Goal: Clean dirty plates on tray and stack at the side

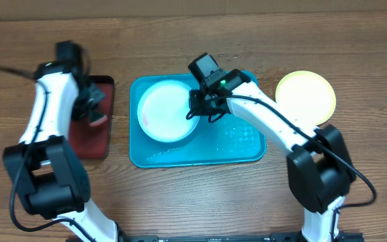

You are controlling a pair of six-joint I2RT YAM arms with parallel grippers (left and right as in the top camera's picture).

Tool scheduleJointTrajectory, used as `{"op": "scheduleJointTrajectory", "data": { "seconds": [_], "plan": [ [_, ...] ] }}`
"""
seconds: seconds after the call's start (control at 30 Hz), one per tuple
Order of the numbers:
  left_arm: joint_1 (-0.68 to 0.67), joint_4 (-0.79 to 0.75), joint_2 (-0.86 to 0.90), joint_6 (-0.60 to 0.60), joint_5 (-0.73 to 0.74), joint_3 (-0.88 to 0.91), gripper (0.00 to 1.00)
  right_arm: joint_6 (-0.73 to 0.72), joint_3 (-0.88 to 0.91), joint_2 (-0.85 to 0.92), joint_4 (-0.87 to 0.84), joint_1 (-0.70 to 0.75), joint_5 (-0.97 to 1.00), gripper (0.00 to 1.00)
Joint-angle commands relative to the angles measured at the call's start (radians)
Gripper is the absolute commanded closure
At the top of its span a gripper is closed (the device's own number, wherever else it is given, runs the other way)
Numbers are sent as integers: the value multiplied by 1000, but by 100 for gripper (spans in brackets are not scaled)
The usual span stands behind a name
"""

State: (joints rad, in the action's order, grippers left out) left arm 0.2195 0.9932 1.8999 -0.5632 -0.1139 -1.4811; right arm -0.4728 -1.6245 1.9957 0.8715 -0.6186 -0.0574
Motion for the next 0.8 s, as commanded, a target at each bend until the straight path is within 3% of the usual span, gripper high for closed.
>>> {"op": "scheduleJointTrajectory", "data": {
  "seconds": [0.0, 0.2, 0.37, 0.4, 0.5, 0.67, 0.73, 0.77],
  "plan": [
    [54, -52, -23, 58, 136, 74, 96, 11, -39, -71, 26, -19, 151, 96],
    [124, -169, -23, 72, 182, 155, 92, 82, -42, -74, 122, -70, 315, 96],
    [135, -186, -23, 73, 159, 157, 82, 85, -68, -74, 194, -121, 495, 96],
    [135, -187, -23, 73, 150, 157, 76, 85, -74, -74, 206, -130, 530, 96],
    [135, -186, -23, 69, 140, 156, 26, 89, -100, -74, 251, -166, 654, 96],
    [135, -185, -23, 48, 158, 156, 11, 89, -146, -74, 325, -237, 845, 96],
    [135, -187, -23, 27, 182, 156, 0, 89, -156, -74, 350, -268, 965, 96],
    [135, -187, -23, 24, 193, 156, 0, 90, -157, -74, 361, -284, 1040, 96]
  ]
}}
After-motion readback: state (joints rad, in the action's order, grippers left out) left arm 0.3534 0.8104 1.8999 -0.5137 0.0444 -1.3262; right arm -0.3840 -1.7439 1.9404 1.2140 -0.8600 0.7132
